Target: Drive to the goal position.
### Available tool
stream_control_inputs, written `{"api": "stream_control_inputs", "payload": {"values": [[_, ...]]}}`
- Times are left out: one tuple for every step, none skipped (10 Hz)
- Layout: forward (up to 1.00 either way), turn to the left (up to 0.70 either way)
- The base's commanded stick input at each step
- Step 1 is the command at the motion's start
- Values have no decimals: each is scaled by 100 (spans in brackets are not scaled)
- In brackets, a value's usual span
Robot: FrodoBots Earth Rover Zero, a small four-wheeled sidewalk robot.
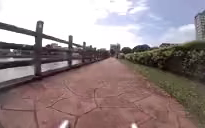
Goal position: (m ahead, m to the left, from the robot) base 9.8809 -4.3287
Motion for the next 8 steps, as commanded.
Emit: {"api": "stream_control_inputs", "payload": {"values": [[100,0],[100,0],[100,0],[100,0],[100,0],[100,0],[100,0],[100,0]]}}
